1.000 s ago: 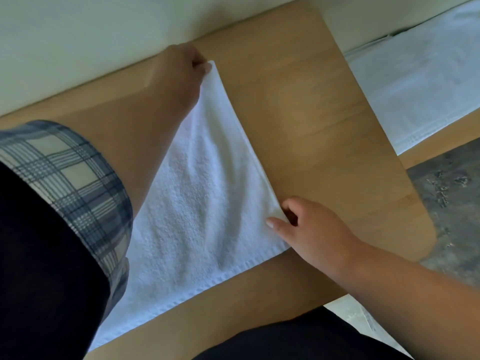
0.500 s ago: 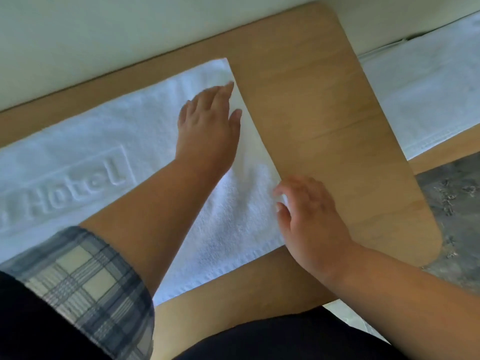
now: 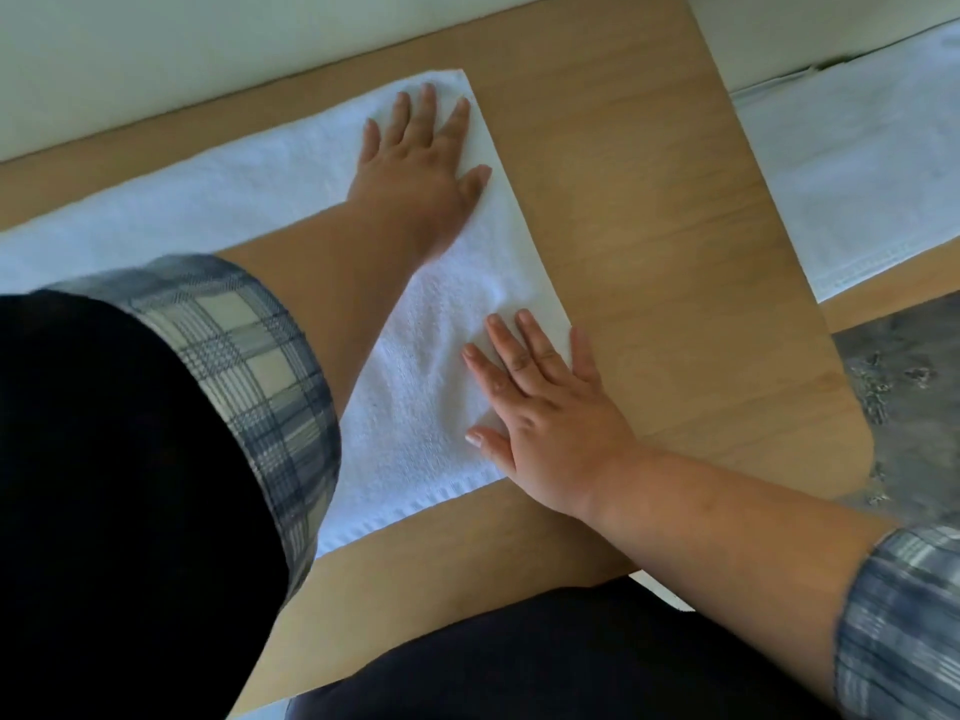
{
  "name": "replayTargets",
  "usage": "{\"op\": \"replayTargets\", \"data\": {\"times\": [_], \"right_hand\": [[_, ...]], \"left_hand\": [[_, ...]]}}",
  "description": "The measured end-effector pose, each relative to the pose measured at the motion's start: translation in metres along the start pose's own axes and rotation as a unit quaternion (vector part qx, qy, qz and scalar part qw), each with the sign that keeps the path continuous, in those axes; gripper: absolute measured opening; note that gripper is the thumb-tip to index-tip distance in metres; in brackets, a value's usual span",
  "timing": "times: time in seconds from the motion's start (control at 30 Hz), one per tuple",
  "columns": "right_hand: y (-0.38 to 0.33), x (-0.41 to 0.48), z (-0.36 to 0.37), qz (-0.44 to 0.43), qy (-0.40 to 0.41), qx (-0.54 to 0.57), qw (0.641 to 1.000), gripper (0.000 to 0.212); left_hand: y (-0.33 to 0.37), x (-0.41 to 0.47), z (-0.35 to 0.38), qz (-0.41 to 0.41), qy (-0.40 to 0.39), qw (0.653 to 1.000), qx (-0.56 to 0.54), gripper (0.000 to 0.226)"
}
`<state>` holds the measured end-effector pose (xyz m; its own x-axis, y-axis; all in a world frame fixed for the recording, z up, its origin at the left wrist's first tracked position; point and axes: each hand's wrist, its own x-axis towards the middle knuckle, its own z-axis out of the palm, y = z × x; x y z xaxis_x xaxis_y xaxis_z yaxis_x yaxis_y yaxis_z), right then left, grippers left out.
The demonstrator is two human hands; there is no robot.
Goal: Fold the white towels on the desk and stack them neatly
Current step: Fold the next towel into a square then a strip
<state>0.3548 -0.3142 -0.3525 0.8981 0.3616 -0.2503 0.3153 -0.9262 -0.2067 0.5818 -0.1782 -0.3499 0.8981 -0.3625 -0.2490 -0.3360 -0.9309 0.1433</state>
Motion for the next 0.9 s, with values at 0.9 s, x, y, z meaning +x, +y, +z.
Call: {"op": "replayTargets", "data": {"times": [0.9], "right_hand": [[0.021, 0.070, -0.104, 0.393, -0.158, 0.631, 0.650, 0.028]], "left_hand": [[0.070, -0.211, 0.016, 0.032, -0.093, 0.986, -0.135, 0.128]]}}
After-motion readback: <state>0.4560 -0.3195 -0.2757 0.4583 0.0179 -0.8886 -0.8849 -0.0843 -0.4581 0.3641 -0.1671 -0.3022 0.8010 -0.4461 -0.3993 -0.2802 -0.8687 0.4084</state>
